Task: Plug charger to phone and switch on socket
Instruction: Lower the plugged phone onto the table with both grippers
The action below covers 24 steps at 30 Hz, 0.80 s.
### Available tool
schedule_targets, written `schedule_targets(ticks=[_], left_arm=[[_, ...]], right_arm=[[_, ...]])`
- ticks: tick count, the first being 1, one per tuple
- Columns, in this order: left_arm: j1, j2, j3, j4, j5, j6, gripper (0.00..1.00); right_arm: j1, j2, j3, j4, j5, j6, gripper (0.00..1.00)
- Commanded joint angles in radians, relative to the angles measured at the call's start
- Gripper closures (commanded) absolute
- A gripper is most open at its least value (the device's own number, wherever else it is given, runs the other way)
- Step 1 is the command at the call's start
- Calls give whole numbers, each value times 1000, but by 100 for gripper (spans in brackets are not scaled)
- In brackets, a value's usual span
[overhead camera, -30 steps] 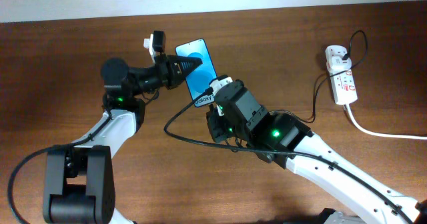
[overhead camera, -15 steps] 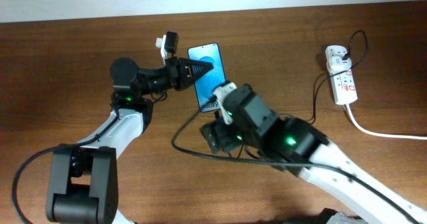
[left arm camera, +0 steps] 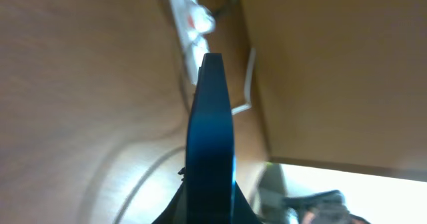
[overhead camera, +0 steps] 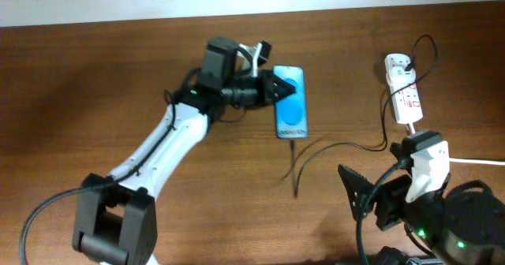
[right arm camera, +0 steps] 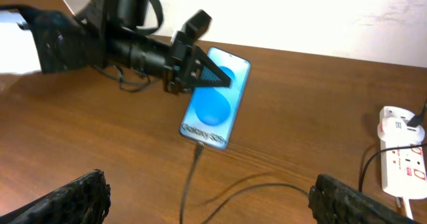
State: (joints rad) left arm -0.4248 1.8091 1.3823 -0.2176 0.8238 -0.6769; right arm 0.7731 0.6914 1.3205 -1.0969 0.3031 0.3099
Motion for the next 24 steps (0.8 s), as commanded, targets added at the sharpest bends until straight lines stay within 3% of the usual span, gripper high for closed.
schedule_targets(ticks=[1,9,20,24], left_arm=[[82,147,21,-31,-18,198,100],[139,378,24,15,-62,201,99],[137,385,23,-13,-115,201,92],[137,385,23,-56,-117,201,82]], right_arm=[[-3,54,6,3,23,26,1],[-3,255,6,0,23,101,1],[-3,306,6,-1,23,167,1],[-3,306,6,-8,24,181,1]])
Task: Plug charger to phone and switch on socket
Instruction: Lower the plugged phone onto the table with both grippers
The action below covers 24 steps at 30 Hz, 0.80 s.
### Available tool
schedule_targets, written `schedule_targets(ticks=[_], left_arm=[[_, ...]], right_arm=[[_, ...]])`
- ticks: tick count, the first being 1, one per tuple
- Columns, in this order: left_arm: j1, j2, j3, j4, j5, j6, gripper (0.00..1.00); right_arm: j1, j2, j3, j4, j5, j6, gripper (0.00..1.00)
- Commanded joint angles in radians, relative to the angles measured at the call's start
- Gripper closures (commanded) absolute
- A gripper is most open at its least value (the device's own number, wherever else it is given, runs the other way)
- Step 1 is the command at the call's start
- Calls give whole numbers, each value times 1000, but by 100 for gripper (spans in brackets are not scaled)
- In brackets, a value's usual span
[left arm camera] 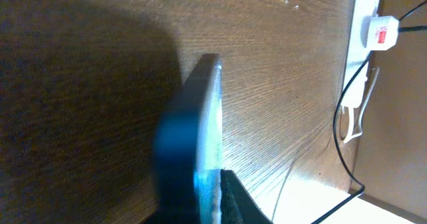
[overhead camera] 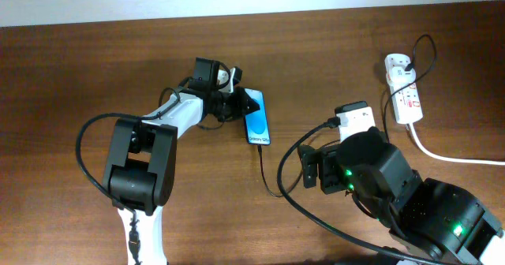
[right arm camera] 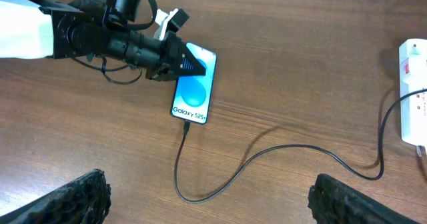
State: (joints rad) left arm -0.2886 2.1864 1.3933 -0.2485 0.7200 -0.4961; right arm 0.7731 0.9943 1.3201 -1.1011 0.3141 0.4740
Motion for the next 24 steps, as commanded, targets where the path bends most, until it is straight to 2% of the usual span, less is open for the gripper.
schedule_targets(ticks=[1,4,7,11,14,16,18,24], left_arm=[[0,10,12,-40,-14,20,81],[0,11,12,-45,-14,19,71],[-1,11,12,-62,-19,20,57],[-1,11,12,-145,-99,27,51],[-1,11,20,-193,-127,50,48],[-8,11,64,-240,-127,126,46],[-34,11,109,-272,-150,209,39],[-62,11,128,-229,-152,217,36]], right_arm=[[-3,6,6,-3,17,18,1],[-3,34,6,1,55,18,2],[-3,87,6,39,69,42,1],[-3,146,6,126,69,51,1],[-3,147,6,134,117,139,2],[-3,147,6,138,117,138,2],[-3,147,6,140,117,138,2],[-3,147,6,134,117,137,1]])
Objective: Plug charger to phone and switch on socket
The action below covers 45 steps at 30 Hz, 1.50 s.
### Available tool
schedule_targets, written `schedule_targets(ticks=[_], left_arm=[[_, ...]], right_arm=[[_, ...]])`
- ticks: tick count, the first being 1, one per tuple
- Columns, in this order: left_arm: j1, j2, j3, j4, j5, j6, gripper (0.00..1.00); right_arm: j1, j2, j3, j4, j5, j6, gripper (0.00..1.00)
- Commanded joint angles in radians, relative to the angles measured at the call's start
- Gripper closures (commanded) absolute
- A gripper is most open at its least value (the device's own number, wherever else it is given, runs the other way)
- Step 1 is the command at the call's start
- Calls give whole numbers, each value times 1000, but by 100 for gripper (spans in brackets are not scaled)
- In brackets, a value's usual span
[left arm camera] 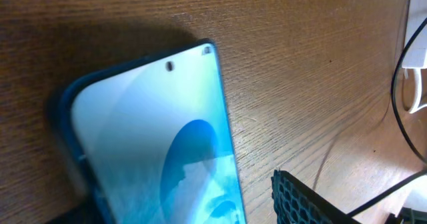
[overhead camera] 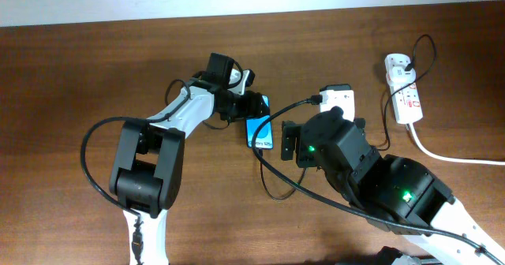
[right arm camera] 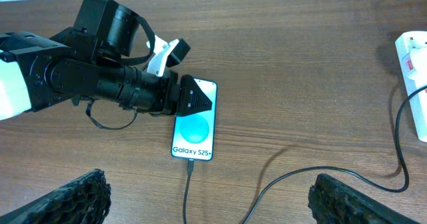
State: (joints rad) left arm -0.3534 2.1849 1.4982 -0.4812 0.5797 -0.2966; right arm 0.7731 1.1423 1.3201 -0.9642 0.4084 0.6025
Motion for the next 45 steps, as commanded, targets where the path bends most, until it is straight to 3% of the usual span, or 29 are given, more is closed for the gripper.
schedule_targets(ticks=[1,3,6,9,11,12,13,14,16,18,20,24,26,28,35,41,45], left_arm=[[3,13,23,-2,-12,5,36],[3,12,23,-29,-37,-6,41],[5,13,23,-74,-103,-9,37],[12,12,33,-82,-123,-8,12],[32,5,85,-155,-171,-8,0],[44,-9,122,-212,-224,-4,0],[57,-37,166,-274,-290,4,0],[69,-73,204,-323,-355,9,0],[93,-245,263,-353,-497,15,0],[93,-401,265,-306,-621,15,0],[93,-605,265,-231,-778,57,0],[95,-836,265,-161,-822,303,0],[95,-941,265,-169,-945,357,0],[95,-1033,265,-201,-965,393,0],[95,-1415,225,-229,-961,393,0],[100,-1752,-84,45,-962,434,0],[212,-1981,-305,242,-912,434,0]], right_arm=[[-3,-1,6,-6,23,9,1],[-3,-1,6,-6,23,9,1],[-3,0,6,-5,23,8,1],[-3,19,6,11,47,8,1],[-14,37,6,-16,86,10,1],[-35,37,6,-29,86,37,3],[-75,37,6,-46,85,67,16],[-142,37,6,-62,78,69,39],[-309,37,10,-96,-8,68,73],[-454,37,10,-116,-102,68,94],[-652,41,10,-141,-222,68,96],[-949,114,10,-163,-361,52,96],[-1038,178,10,-174,-391,31,96],[-1089,234,22,-198,-390,31,96],[-1123,272,55,-201,-314,-28,96],[-1123,272,55,-213,-303,-102,96],[-1123,272,55,-239,-303,-128,96]])
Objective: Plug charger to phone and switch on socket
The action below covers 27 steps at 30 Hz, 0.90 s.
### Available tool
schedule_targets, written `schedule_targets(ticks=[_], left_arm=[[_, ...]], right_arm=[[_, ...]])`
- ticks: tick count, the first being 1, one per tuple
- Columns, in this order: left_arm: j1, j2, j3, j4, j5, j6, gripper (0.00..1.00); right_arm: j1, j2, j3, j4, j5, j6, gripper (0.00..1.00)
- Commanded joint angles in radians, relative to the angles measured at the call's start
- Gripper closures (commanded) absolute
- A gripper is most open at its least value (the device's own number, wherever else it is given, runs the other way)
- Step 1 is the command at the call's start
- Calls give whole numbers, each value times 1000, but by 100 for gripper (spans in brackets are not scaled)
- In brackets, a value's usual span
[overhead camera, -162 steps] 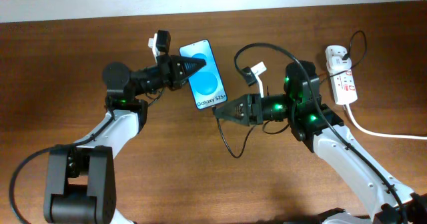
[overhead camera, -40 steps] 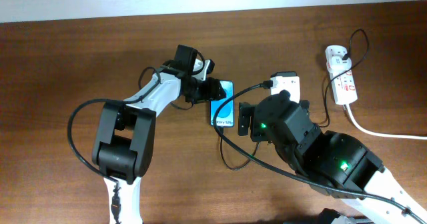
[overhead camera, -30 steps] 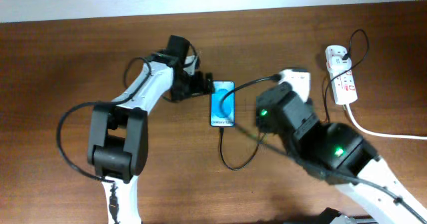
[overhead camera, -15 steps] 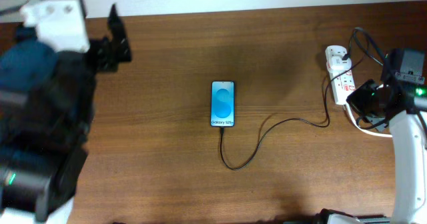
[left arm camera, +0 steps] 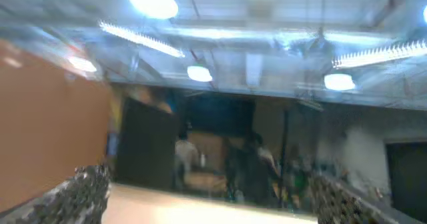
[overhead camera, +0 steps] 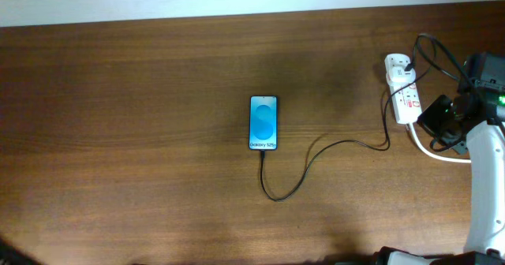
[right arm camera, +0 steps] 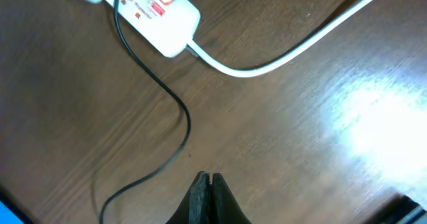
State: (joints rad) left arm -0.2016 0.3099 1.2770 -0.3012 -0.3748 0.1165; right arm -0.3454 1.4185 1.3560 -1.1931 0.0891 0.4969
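The phone [overhead camera: 263, 123] lies flat, screen up and lit, mid-table. A black charger cable [overhead camera: 316, 151] runs from its lower end to a plug in the white socket strip [overhead camera: 402, 87] at the right. My right gripper [right arm camera: 207, 179] is shut on nothing, just above the wood near the strip's end [right arm camera: 150, 14]; a red switch shows there. My right arm [overhead camera: 473, 131] stands beside the strip. My left gripper [left arm camera: 213, 207] is open, its camera facing the room's ceiling; this arm is absent from the overhead view.
A thick white mains lead [overhead camera: 442, 151] runs from the strip off the right table edge, also visible as a white lead [right arm camera: 287, 47] in the right wrist view. The table's back edge [overhead camera: 237, 16] meets a pale wall.
My left gripper has left the phone's side and now points up at the ceiling, out of the overhead view. My right gripper went from open above the phone to shut beside the socket strip.
My left gripper held the plugged-in phone on its edge while my right gripper waited open at the front. Then the phone sat further left, still gripped. Then it lay screen up with the left fingers beside it. Now it rests alone, both arms away.
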Motion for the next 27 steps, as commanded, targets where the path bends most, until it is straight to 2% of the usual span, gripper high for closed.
schedule_targets(ticks=[1,5,9,12,16,20,22,27], left_arm=[[80,-134,-105,76,71,20,0],[249,-302,-232,162,212,2,0],[257,-303,-231,162,267,1,1],[257,-302,-293,167,266,2,1],[257,-301,-494,180,262,2,1],[257,-298,-715,75,263,2,1],[257,-298,-854,65,263,2,1],[257,-298,-1052,131,263,1,1]], right_arm=[[-5,-5,19,-15,16,-22,96],[-5,-5,19,-42,16,-22,96],[-5,-5,19,-42,16,-21,96],[-5,-5,19,-45,-31,-17,96],[-5,-5,19,-16,-45,-10,95],[-5,-3,19,91,-44,-5,93],[-5,11,19,128,-68,62,96],[-5,169,19,209,-175,62,96]])
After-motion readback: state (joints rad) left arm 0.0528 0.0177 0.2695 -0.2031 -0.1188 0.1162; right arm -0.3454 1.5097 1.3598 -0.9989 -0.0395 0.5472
